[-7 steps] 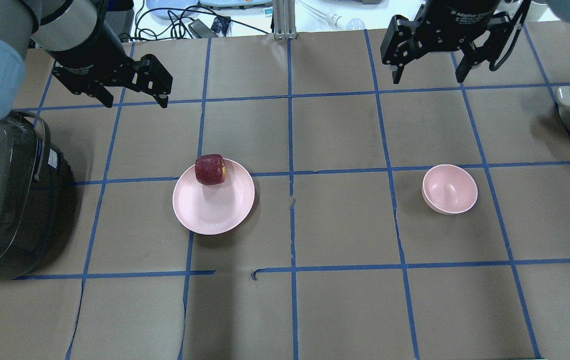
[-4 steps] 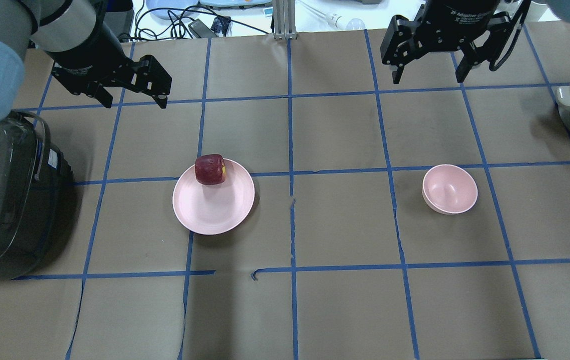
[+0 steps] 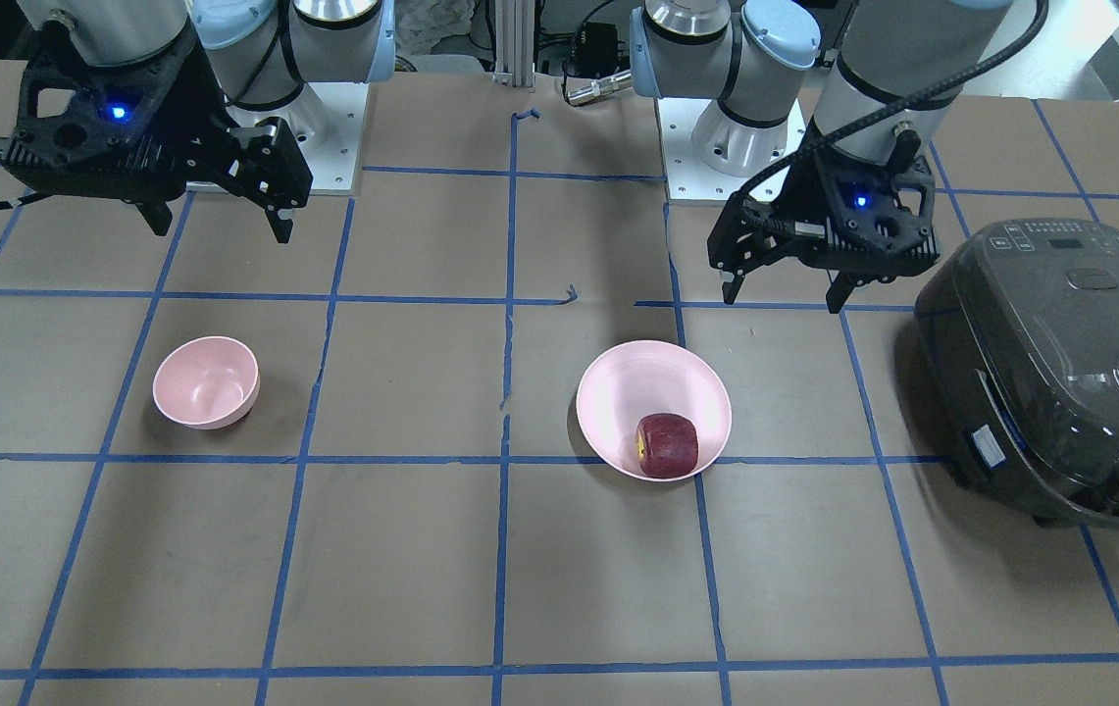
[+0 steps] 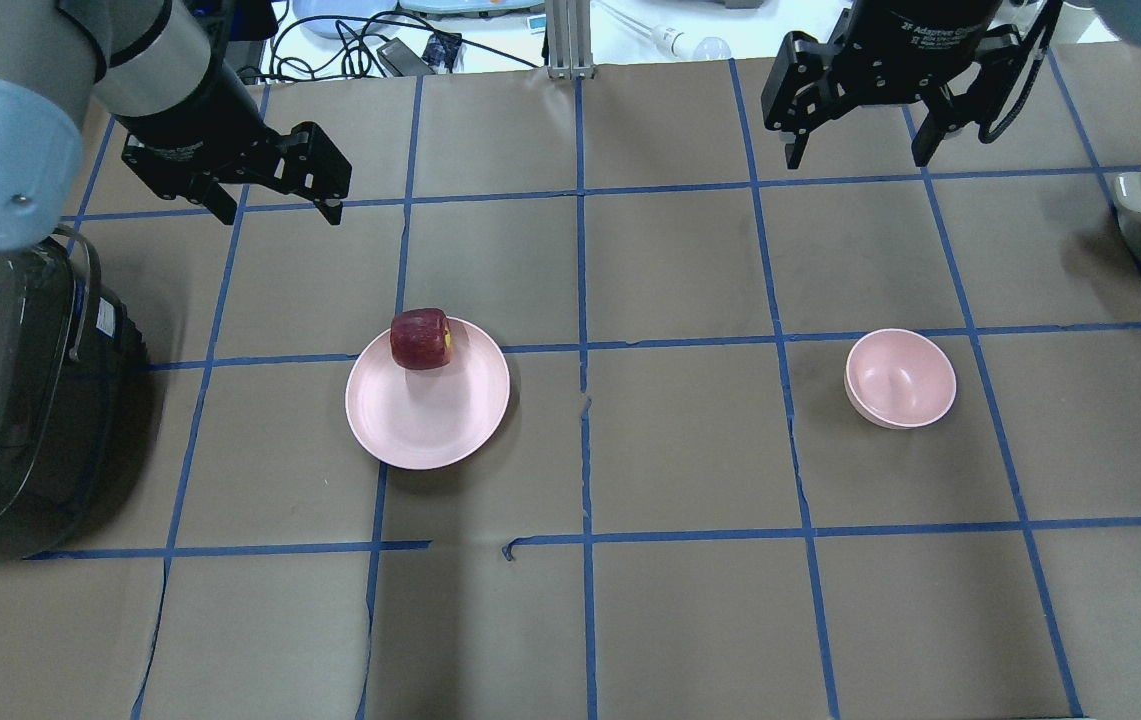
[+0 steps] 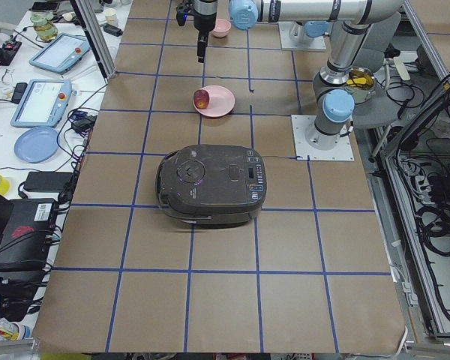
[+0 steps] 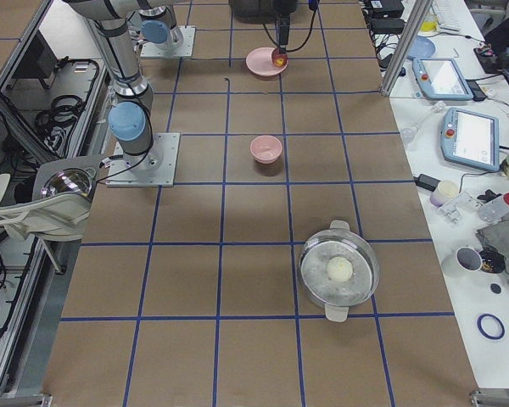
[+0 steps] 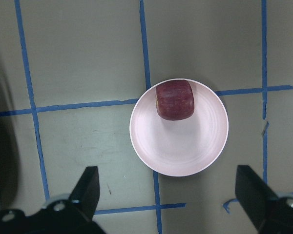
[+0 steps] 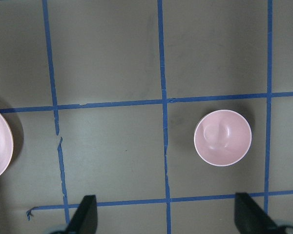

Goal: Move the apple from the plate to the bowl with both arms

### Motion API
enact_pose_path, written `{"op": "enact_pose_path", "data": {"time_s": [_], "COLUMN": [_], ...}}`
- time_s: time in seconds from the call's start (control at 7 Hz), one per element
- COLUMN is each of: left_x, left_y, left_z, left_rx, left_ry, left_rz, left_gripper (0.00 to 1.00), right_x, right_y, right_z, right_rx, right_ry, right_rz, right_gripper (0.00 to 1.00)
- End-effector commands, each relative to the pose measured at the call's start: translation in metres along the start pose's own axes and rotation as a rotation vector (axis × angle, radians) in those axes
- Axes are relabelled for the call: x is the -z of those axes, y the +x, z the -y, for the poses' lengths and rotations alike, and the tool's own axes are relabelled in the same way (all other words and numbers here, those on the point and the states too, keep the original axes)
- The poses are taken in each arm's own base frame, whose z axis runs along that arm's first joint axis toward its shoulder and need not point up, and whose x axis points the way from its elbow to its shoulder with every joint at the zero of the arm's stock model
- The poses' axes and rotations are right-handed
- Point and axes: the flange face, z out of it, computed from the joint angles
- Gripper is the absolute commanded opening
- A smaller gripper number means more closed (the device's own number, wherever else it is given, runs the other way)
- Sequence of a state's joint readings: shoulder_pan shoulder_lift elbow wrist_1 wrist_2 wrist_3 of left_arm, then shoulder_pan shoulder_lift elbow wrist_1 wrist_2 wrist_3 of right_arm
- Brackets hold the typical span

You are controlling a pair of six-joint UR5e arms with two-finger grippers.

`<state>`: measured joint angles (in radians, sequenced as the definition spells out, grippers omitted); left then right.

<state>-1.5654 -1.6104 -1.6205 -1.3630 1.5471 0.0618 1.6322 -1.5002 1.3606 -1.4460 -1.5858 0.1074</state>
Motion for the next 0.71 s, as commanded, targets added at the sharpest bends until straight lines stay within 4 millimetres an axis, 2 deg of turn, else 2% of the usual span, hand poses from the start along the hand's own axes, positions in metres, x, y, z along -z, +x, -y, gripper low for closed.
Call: {"op": "enact_pose_path", "data": {"time_s": [0.0,0.29,0.43,0.57], "left_x": [-0.081,-0.159,-0.173,-0.179], "left_y": [-0.002,0.004,0.003,0.003], "left_z": [0.005,0.003,0.008,0.011], "left_rx": [0.010,0.053,0.057,0.059], "left_ry": [0.027,0.024,0.018,0.027], "left_rz": [-0.001,-0.079,-0.080,-0.081], "left_gripper": [1.00,1.00,1.00,1.00], "right_x": [0.000,-0.002,-0.010,-0.021], "right_y": [0.001,0.000,0.004,0.016], "right_z": [0.000,0.000,0.004,0.010], "right_rx": [-0.002,-0.001,-0.004,0.069], "right_ry": [0.000,-0.004,-0.016,-0.033], "right_rz": [0.000,0.002,-0.002,-0.005], "right_gripper": [1.00,1.00,1.00,1.00]}}
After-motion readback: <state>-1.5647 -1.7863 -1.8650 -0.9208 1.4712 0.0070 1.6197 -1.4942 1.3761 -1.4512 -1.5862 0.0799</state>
